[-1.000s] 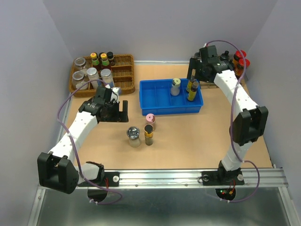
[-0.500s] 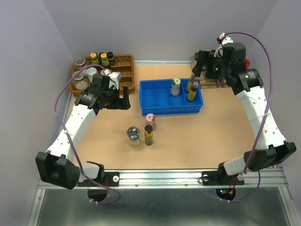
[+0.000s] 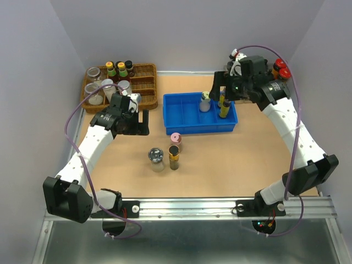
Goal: Organize the condiment bottles
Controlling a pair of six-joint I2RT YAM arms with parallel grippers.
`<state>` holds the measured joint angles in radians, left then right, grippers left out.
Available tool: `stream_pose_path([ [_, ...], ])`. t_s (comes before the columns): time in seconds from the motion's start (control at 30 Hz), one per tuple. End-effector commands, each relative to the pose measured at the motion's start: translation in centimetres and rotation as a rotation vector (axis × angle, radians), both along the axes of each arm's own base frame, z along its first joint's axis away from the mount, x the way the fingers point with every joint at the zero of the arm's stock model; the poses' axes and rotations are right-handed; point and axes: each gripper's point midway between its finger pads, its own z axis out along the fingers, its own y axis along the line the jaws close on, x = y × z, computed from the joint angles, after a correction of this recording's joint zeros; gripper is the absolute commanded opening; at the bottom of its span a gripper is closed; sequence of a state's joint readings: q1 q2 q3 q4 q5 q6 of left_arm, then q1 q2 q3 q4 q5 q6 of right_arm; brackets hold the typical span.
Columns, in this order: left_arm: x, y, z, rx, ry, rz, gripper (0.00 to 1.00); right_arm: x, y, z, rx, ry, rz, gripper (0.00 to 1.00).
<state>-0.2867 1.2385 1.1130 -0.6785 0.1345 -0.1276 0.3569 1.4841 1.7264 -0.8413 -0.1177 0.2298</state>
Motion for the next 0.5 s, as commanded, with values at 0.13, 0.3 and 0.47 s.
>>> stream_pose_path([
  [0.13,0.9,-0.5,3.4,-0.037,-0.102,-0.003,0.99,-1.6,4.6,0.9,-0.036,-0.026,0.116,1.00],
  [0.3,1.8,-1.0,6.2,-0.080,-0.173,0.007,0.99,-4.6,8.0,-1.7,-0.086,0.031,0.187,1.00],
  [0.47,2.7,-1.1,8.8,-0.115,-0.255,0.043,0.99,-7.3,10.2,-4.6,-0.130,0.090,0.198,1.00],
])
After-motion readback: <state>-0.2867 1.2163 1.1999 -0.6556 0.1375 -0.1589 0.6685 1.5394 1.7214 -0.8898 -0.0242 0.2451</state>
